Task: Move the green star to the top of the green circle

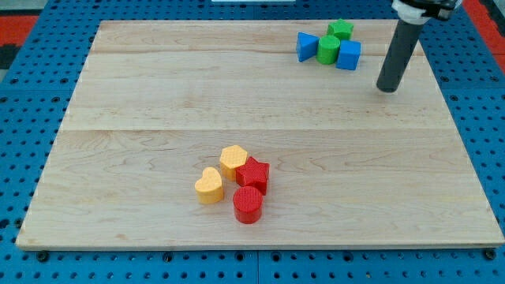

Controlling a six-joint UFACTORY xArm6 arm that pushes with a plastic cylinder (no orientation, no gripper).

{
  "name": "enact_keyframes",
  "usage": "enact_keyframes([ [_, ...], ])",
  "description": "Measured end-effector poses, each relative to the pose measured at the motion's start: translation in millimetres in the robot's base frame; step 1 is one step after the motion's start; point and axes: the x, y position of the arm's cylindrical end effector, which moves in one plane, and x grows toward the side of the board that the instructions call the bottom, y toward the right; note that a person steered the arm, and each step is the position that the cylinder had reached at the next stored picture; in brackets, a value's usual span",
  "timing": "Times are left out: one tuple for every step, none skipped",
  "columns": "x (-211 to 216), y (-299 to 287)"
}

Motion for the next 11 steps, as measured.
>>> enact_keyframes([
  [-37,41],
  [-89,58],
  [-130,33],
  [-159,-11],
  [-156,-85],
  [-160,-109],
  [-160,-111],
  [-162,-112],
  [-161,-113],
  [-161,-113],
  [-160,-82],
])
